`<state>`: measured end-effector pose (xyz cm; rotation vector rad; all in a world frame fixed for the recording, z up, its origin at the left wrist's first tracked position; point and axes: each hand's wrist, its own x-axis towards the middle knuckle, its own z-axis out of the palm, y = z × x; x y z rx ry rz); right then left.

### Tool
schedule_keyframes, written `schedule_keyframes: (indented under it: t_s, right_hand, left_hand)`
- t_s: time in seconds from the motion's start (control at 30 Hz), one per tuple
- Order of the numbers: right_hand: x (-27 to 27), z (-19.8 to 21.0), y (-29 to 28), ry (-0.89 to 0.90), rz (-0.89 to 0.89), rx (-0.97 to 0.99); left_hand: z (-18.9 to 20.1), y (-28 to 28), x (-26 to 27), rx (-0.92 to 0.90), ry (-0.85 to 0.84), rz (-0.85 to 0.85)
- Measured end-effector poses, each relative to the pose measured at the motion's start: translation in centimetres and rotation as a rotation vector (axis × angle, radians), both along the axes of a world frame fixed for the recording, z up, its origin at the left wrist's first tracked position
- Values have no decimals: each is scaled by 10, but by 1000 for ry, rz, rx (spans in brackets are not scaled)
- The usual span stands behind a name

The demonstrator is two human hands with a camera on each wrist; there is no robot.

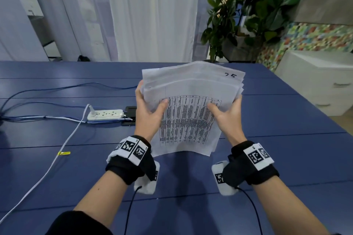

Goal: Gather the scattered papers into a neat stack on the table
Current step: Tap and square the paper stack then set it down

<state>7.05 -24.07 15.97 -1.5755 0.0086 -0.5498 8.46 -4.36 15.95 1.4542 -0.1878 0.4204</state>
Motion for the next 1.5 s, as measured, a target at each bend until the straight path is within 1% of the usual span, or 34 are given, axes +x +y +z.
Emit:
schedule_keyframes:
  t_s: [0.1, 0.17, 0.23, 0.33, 0.4, 0.47, 0.53, 0.6, 0.63, 0.7, 0.77, 0.87, 1.03, 1.17, 1.27, 1.33, 1.43, 1.5]
  right_hand:
    - [6, 15, -4, -58, 17, -19]
    - [9, 16, -6, -64, 17, -35]
    - [10, 7, -7, -23, 3, -13]
    - [9, -13, -6, 105, 26, -2]
    - [9, -17, -5, 129, 22, -9]
    - [10, -10, -4, 103, -1, 26]
    - [13, -2, -6, 34, -37, 48]
    - [13, 1, -11, -8, -65, 15]
    - [12, -2, -13, 2, -62, -25]
    - [11, -15, -13, 82, -31, -95]
    - [10, -33, -13, 177, -3, -106]
    - [10, -48, -12, 238, 36, -69]
    - [12, -62, 1, 263, 73, 37]
    - [14, -74, 2, 303, -2, 72]
    - [12, -77, 1, 313, 21, 45]
    - [7, -74, 2, 290, 38, 68]
    - [1, -57, 5, 207, 39, 151]
    - [-2, -41, 0, 138, 36, 166]
  left_hand:
    - [8, 1, 6, 48, -78, -36]
    - [6, 3, 9, 101, -90, -40]
    - [-4, 7, 11, 97, -20, -45]
    - [-23, 6, 9, 80, 173, -63]
    - [-25, -1, 9, 61, 225, -57]
    - [-14, -6, 9, 65, 180, -20]
    - [-2, -7, 12, 50, 114, 12]
    - [1, -4, 15, 11, 85, 10]
    - [-2, -2, 17, 1, 91, 3]
    - [-19, 2, 19, 25, 142, -5]
    - [-38, 3, 17, 61, 203, -23]
    - [-54, -2, 13, 117, 258, -48]
    - [-67, -9, 14, 76, 333, -97]
    - [-75, -13, 10, 24, 370, -70]
    - [-76, -14, 9, 9, 361, -51]
    - [-73, -18, 6, -4, 347, -28]
    - [-57, -19, 5, -1, 250, -30]
    - [-42, -14, 6, -15, 195, -72]
